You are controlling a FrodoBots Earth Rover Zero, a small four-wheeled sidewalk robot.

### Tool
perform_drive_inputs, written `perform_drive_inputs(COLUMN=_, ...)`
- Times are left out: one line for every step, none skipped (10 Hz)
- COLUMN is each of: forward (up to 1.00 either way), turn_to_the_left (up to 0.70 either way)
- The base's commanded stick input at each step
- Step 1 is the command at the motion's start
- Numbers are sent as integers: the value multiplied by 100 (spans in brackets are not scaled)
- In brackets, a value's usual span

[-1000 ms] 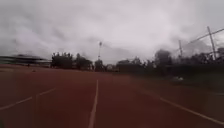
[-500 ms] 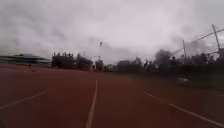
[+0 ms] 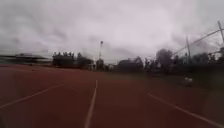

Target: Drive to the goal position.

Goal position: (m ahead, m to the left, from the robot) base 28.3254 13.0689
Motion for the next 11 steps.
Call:
perform_drive_inputs(forward=70, turn_to_the_left=0)
perform_drive_inputs(forward=70, turn_to_the_left=0)
perform_drive_inputs(forward=70, turn_to_the_left=0)
perform_drive_inputs(forward=70, turn_to_the_left=0)
perform_drive_inputs(forward=70, turn_to_the_left=0)
perform_drive_inputs(forward=70, turn_to_the_left=0)
perform_drive_inputs(forward=70, turn_to_the_left=0)
perform_drive_inputs(forward=70, turn_to_the_left=0)
perform_drive_inputs(forward=70, turn_to_the_left=0)
perform_drive_inputs(forward=70, turn_to_the_left=0)
perform_drive_inputs(forward=70, turn_to_the_left=0)
